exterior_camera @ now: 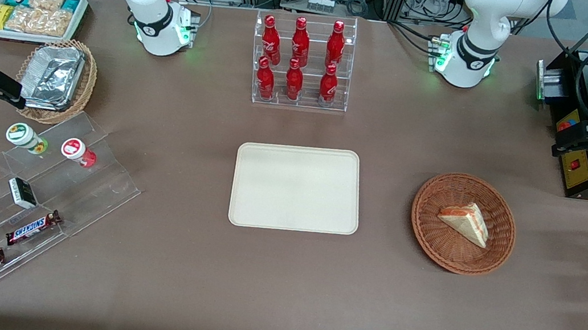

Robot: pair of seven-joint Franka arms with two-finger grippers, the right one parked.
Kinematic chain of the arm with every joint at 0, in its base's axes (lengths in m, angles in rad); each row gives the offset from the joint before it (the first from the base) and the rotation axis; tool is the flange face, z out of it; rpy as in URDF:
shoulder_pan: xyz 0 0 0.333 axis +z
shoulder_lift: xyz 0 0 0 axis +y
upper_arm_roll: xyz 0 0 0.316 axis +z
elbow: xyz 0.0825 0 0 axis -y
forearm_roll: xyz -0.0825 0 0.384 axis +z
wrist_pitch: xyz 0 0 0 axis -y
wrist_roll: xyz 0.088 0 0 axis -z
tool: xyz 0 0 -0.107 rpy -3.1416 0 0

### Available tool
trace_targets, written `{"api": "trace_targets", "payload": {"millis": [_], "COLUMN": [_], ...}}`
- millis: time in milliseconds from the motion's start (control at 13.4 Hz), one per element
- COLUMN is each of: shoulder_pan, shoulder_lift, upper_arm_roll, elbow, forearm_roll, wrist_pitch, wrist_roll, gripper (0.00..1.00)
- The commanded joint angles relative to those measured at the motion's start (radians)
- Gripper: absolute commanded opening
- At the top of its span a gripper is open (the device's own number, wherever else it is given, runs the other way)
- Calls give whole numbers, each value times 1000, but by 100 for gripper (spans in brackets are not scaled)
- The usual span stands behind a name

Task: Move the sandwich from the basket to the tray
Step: 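Move the left gripper over the wicker basket holding the sandwich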

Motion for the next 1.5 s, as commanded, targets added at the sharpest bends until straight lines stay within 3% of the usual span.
{"api": "trace_targets", "payload": {"millis": [0,449,1048,1422], "shoulder_pan": [-7,-7,-37,-34], "shoulder_lift": [6,33,21,32], "upper_arm_roll": [-3,-3,-14,-12], "elbow": [18,-59,-356,-447], "forearm_roll": [8,18,41,32], "wrist_pitch": [-23,50,406,493], "wrist_roll": [-15,-62,-447,-640], "gripper": [100,100,100,100]}}
